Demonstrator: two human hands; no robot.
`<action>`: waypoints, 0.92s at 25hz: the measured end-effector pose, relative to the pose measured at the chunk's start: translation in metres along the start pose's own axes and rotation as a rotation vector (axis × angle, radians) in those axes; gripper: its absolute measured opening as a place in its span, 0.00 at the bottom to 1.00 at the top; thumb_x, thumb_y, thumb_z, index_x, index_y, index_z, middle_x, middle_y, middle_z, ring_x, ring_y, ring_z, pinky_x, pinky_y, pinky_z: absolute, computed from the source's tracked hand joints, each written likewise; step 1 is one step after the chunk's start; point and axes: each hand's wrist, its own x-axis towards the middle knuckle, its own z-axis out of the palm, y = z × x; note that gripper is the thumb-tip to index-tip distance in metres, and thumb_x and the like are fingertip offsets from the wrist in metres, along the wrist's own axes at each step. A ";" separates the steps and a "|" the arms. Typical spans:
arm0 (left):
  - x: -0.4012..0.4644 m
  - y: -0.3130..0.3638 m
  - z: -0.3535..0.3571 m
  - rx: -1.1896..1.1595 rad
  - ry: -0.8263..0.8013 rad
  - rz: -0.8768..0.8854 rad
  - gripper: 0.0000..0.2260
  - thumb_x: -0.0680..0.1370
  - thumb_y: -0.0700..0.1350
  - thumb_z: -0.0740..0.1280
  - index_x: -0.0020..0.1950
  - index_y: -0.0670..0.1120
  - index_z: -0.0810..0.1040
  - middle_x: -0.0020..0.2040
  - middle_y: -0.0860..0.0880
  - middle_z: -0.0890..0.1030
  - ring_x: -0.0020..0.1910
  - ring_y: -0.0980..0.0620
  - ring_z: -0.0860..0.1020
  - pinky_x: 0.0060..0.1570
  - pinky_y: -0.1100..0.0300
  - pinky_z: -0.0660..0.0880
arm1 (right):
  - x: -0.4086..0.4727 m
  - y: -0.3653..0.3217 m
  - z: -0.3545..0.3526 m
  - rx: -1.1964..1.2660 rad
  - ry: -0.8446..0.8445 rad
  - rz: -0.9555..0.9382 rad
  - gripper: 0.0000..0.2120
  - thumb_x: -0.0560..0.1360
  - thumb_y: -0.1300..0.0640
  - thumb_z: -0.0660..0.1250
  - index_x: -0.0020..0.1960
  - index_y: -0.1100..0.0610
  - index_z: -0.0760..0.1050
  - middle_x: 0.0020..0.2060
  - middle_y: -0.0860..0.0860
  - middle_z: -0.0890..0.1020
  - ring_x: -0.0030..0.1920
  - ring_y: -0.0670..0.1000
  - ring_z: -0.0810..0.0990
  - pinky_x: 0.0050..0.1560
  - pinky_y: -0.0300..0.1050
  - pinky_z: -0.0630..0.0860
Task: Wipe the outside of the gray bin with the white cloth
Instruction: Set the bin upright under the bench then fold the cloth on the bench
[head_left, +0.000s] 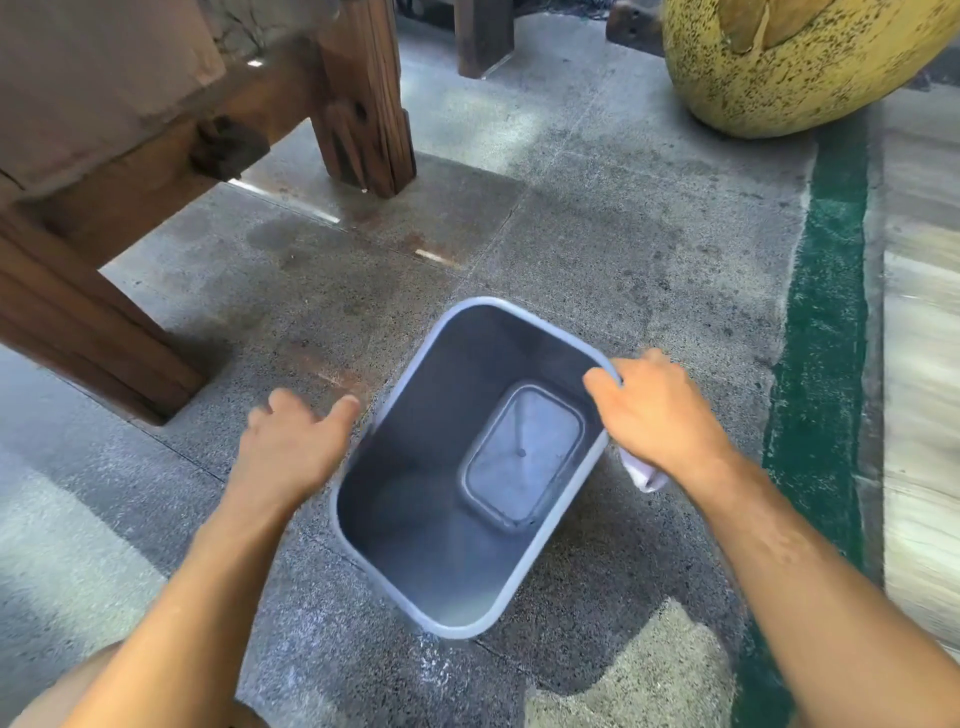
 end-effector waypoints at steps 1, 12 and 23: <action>0.001 -0.011 0.001 -0.022 -0.138 -0.130 0.40 0.75 0.72 0.57 0.72 0.40 0.70 0.69 0.33 0.75 0.66 0.33 0.76 0.61 0.39 0.76 | 0.004 0.009 -0.001 -0.001 0.026 0.024 0.20 0.75 0.43 0.53 0.31 0.53 0.68 0.38 0.56 0.75 0.33 0.55 0.74 0.35 0.47 0.70; 0.013 -0.009 0.018 -0.884 -0.385 -0.287 0.16 0.75 0.32 0.64 0.58 0.45 0.82 0.50 0.41 0.83 0.45 0.43 0.79 0.39 0.53 0.77 | 0.011 0.038 -0.006 0.322 -0.261 0.152 0.18 0.71 0.50 0.69 0.24 0.54 0.73 0.18 0.46 0.73 0.18 0.46 0.69 0.21 0.33 0.60; 0.092 -0.059 -0.045 -0.418 -0.261 -0.113 0.35 0.71 0.21 0.60 0.73 0.46 0.77 0.60 0.37 0.85 0.56 0.35 0.83 0.53 0.46 0.81 | -0.033 -0.023 0.071 0.188 -0.929 -0.110 0.18 0.75 0.41 0.68 0.38 0.54 0.84 0.37 0.49 0.84 0.35 0.47 0.79 0.39 0.42 0.75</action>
